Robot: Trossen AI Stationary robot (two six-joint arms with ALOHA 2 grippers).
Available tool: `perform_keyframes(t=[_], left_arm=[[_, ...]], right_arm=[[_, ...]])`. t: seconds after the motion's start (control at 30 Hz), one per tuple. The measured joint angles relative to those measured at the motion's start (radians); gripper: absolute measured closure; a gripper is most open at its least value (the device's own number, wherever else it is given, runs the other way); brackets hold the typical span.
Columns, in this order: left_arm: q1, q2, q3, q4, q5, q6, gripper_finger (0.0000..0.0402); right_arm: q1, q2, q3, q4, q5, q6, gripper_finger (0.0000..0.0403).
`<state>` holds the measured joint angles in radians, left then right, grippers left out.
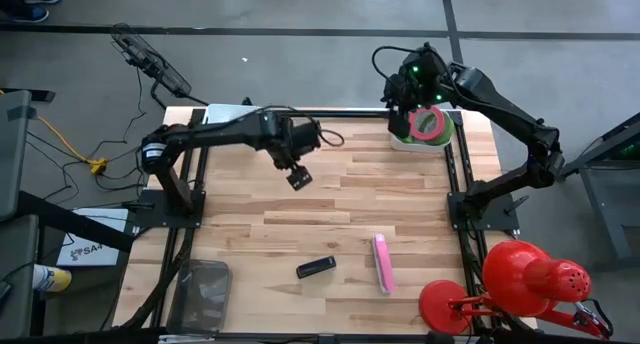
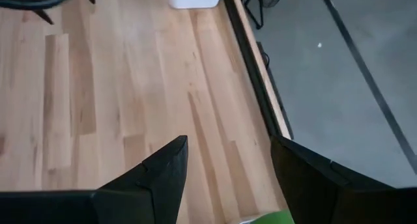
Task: Pick and place Stapler, Stapler remover, tape
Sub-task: Put the pink stapler into the black bin
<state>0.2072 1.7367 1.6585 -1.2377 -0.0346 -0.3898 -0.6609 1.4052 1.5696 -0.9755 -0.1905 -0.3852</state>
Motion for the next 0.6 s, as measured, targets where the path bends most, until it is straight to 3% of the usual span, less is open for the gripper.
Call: perform_keyframes(t=[0.33,0.6], left_arm=[[-0.160,0.000,0.000,0.040,-0.028,-0.038,0.0111],[-0.268,0.000,0.000,0.041,-0.063,-0.055,0.0069]], right_arm=[[0.000,0.000,0.000,-0.062,-0.048,-0.030,0.0192],[0.000,0.000,0.000,-0.137,-0.053,0.031,0.0192]])
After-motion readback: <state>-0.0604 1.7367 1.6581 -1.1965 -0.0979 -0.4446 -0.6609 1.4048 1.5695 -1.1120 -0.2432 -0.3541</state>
